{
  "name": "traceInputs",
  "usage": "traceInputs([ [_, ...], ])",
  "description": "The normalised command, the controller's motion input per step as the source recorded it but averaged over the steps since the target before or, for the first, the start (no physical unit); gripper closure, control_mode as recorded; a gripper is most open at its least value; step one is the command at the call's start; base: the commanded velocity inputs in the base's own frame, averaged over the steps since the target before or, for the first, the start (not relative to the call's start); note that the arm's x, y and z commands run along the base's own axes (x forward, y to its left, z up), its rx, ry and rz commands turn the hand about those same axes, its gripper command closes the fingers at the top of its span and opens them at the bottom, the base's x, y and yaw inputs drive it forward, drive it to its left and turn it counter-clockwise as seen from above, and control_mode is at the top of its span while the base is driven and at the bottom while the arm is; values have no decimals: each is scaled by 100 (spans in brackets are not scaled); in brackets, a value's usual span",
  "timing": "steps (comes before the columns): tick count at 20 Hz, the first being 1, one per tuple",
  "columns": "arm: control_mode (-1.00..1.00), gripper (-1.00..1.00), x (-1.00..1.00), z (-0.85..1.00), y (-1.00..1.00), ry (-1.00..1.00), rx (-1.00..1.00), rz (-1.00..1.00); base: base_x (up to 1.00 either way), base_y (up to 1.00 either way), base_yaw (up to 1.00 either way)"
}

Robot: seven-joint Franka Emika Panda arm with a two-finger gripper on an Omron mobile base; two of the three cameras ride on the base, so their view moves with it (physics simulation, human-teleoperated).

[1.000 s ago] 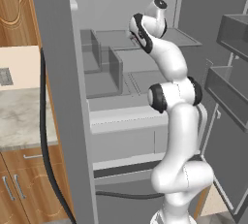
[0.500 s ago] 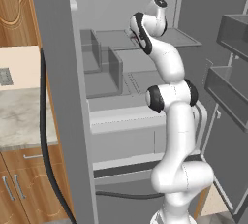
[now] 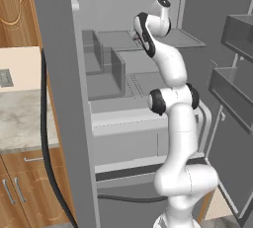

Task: Take the steak from the fridge and place it on the digital scale on the counter by the fridge. Wait a few seconds for a reading, then move it to the plate on the dining counter.

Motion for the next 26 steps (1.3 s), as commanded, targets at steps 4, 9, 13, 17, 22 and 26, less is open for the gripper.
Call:
traceInputs([
  [4, -100, -100, 0, -30, -1, 0, 0, 0, 0, 0, 0],
  [9, -100, -100, 1, -66, -1, -3, 9, 0, 0, 0, 0],
  [13, -100, -100, 5, -55, 0, -6, 5, 0, 0, 0, 0],
  [17, -100, -100, 0, -25, 0, -16, 1, 0, 0, 0, 0],
  [22, -100, -100, 4, -28, 0, -23, -1, 0, 0, 0, 0],
  [26, -100, -100, 3, -44, 0, -20, 3, 0, 0, 0, 0],
])
